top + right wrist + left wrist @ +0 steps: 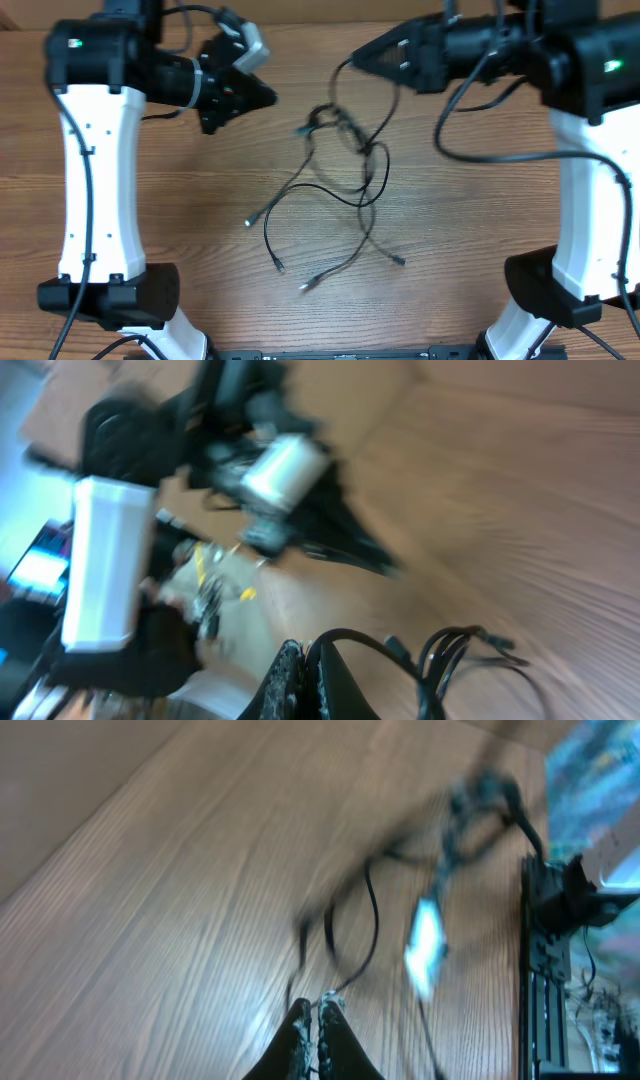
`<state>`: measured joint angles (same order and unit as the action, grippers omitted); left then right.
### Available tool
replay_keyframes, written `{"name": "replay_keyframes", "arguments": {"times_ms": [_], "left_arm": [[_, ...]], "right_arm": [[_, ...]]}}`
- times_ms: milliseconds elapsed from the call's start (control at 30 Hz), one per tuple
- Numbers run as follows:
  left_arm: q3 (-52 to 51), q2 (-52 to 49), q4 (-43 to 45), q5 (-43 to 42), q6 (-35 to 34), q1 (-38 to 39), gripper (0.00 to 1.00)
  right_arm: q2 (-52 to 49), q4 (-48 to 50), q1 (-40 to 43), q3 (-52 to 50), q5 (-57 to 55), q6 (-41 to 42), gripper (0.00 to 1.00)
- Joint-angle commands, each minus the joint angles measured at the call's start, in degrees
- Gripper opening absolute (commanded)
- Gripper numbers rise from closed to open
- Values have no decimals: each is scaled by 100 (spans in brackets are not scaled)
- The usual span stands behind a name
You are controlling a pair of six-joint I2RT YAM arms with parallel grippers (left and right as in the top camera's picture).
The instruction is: Untangle cables
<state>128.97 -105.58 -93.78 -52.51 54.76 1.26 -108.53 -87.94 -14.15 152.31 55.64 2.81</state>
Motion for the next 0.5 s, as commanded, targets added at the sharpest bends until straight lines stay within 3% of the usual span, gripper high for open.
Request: {"name": "replay_keyframes", "arguments": {"times_ms": [0,133,200,467], "left_arm": [[46,-15,-173,-433,-140,-422,17],[46,-15,-304,-466,33,-413,49],[46,-15,-302,-498,63,-256,59],[46,-15,-302,-494,264,632,64]], "right_arm": [[90,-127,304,136,-31,-42,4],[90,-109,264,136,42,-155,4],[90,-85,188,136,118,-153,4],[87,188,-81,136,170,90,4]]}}
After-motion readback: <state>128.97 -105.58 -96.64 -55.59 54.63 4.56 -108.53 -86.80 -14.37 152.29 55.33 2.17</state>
